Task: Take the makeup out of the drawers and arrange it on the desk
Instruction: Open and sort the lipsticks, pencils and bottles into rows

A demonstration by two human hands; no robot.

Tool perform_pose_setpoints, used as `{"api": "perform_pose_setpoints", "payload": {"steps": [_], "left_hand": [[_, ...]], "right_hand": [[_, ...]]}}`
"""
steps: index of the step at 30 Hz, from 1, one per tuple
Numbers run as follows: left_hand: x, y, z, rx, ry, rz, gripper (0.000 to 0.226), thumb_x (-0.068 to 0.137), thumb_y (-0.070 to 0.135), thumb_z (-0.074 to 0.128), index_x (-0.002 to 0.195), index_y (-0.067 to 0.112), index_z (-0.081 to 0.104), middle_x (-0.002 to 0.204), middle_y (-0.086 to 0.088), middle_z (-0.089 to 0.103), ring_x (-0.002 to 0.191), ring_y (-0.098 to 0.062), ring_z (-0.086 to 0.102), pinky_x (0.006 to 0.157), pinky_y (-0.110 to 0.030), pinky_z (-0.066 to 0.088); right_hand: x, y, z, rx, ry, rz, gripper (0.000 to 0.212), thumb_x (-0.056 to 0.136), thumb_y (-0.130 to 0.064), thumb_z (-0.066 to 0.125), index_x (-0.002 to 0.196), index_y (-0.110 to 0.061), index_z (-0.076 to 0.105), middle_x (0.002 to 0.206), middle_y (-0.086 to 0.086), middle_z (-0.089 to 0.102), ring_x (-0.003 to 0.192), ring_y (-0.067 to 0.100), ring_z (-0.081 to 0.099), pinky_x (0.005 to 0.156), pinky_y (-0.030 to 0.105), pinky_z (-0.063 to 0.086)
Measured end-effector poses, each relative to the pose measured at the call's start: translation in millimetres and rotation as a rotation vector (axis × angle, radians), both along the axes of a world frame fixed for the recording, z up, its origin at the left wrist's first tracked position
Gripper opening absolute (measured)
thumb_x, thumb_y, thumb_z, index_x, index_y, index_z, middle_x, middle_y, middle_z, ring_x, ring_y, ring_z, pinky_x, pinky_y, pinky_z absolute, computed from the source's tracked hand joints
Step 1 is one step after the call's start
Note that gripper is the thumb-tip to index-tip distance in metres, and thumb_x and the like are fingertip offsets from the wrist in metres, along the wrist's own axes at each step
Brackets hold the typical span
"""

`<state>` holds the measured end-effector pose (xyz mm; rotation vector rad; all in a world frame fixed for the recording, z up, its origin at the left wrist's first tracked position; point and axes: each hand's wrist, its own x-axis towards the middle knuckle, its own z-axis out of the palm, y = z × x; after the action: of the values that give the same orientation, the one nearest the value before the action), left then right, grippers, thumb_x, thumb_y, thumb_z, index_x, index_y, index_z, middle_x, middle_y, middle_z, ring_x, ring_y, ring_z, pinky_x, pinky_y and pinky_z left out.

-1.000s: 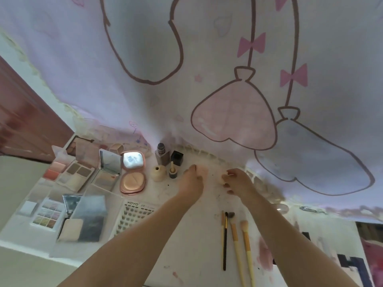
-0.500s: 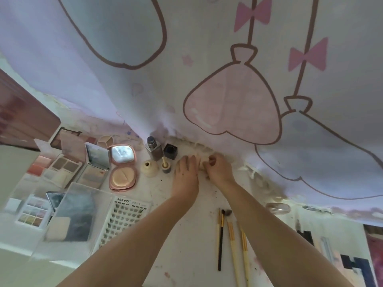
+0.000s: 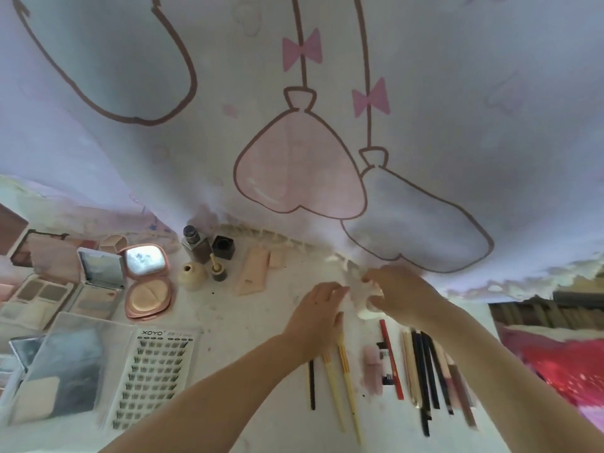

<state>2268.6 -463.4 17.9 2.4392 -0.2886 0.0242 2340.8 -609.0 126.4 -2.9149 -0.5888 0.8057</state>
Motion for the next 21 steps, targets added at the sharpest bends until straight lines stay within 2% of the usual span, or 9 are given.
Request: {"api": "perform_pose_setpoints", "payload": {"steps": [2, 3, 7, 11, 13, 15, 17, 19, 21], "left_hand": [[4.1, -25.7, -3.2, 0.011, 0.166, -0.082, 0.048, 0.094, 0.019, 0.050, 0.139, 0.008, 0.039, 0.140, -0.009, 0.043, 0.131, -0.025, 0.036, 0.109, -0.033, 0.031], [8.2, -34.8, -6.3, 0.024, 0.196, -0.087, 0.047, 0.094, 0.021, 0.050, 0.138, 0.010, 0.040, 0.139, -0.007, 0.043, 0.130, -0.023, 0.036, 0.108, -0.032, 0.033], [23.9, -46.1, -8.9, -0.068, 0.216, 0.006, 0.036, 0.092, 0.027, 0.054, 0.125, 0.013, 0.049, 0.120, -0.003, 0.056, 0.112, -0.020, 0.050, 0.094, -0.031, 0.043], [29.1, -15.7, 21.8, -0.409, 0.513, 0.020, 0.038, 0.084, 0.040, 0.064, 0.116, 0.021, 0.055, 0.106, 0.004, 0.063, 0.095, -0.013, 0.059, 0.083, -0.027, 0.048], [23.5, 9.6, 44.2, -0.575, 0.676, -0.027, 0.038, 0.083, 0.040, 0.065, 0.115, 0.023, 0.058, 0.109, 0.002, 0.064, 0.097, -0.018, 0.061, 0.082, -0.030, 0.051], [11.9, 36.5, 62.0, -0.790, 0.798, -0.072, 0.038, 0.084, 0.039, 0.064, 0.116, 0.020, 0.059, 0.114, -0.003, 0.065, 0.105, -0.022, 0.062, 0.091, -0.033, 0.052], [-0.8, 61.9, 72.9, -0.981, 0.886, -0.102, 0.050, 0.080, 0.046, 0.067, 0.118, 0.016, 0.058, 0.114, -0.003, 0.064, 0.109, -0.020, 0.061, 0.096, -0.033, 0.050], [-12.4, 82.7, 78.0, -1.066, 0.914, -0.111, 0.073, 0.066, 0.057, 0.075, 0.120, 0.012, 0.056, 0.112, -0.002, 0.066, 0.107, -0.017, 0.062, 0.089, -0.029, 0.052], [-24.8, 100.4, 81.8, -1.122, 0.933, -0.119, 0.084, 0.057, 0.060, 0.079, 0.120, 0.010, 0.054, 0.106, 0.001, 0.069, 0.101, -0.014, 0.064, 0.081, -0.024, 0.052]], "right_hand": [[-7.2, -16.5, -11.0, -0.130, -0.027, 0.035, 0.031, 0.093, -0.026, 0.050, 0.123, -0.025, 0.050, 0.120, -0.001, 0.053, 0.114, 0.020, 0.051, 0.092, 0.034, 0.048], [-9.6, -19.9, -18.1, -0.156, -0.045, 0.056, 0.028, 0.093, -0.024, 0.048, 0.120, -0.023, 0.051, 0.119, -0.001, 0.053, 0.114, 0.020, 0.051, 0.090, 0.034, 0.049], [-9.6, -21.8, -35.5, -0.036, -0.138, 0.110, 0.022, 0.096, -0.026, 0.046, 0.115, -0.019, 0.054, 0.114, -0.002, 0.059, 0.108, 0.017, 0.055, 0.088, 0.033, 0.051], [-4.9, -16.3, -18.9, 0.213, -0.067, 0.021, 0.023, 0.091, -0.039, 0.053, 0.106, -0.023, 0.060, 0.096, -0.008, 0.064, 0.088, 0.011, 0.062, 0.080, 0.027, 0.051], [-2.6, -5.5, -0.9, 0.344, 0.013, -0.027, 0.025, 0.089, -0.045, 0.056, 0.097, -0.022, 0.062, 0.081, -0.011, 0.062, 0.071, 0.005, 0.058, 0.066, 0.013, 0.046], [-3.5, 12.2, 14.6, 0.431, 0.102, -0.039, 0.029, 0.090, -0.046, 0.054, 0.094, -0.018, 0.063, 0.074, -0.010, 0.059, 0.061, 0.003, 0.054, 0.057, 0.009, 0.041], [-7.3, 33.5, 22.5, 0.518, 0.166, -0.030, 0.036, 0.091, -0.047, 0.052, 0.092, -0.012, 0.063, 0.076, -0.003, 0.059, 0.061, 0.006, 0.052, 0.057, 0.013, 0.040], [-15.1, 54.7, 24.6, 0.601, 0.226, -0.026, 0.037, 0.092, -0.041, 0.053, 0.090, -0.005, 0.061, 0.078, 0.003, 0.057, 0.062, 0.007, 0.050, 0.058, 0.019, 0.041], [-26.0, 72.7, 25.4, 0.681, 0.295, -0.040, 0.036, 0.093, -0.036, 0.053, 0.084, -0.001, 0.057, 0.074, 0.002, 0.052, 0.059, 0.008, 0.046, 0.056, 0.019, 0.039]]}}
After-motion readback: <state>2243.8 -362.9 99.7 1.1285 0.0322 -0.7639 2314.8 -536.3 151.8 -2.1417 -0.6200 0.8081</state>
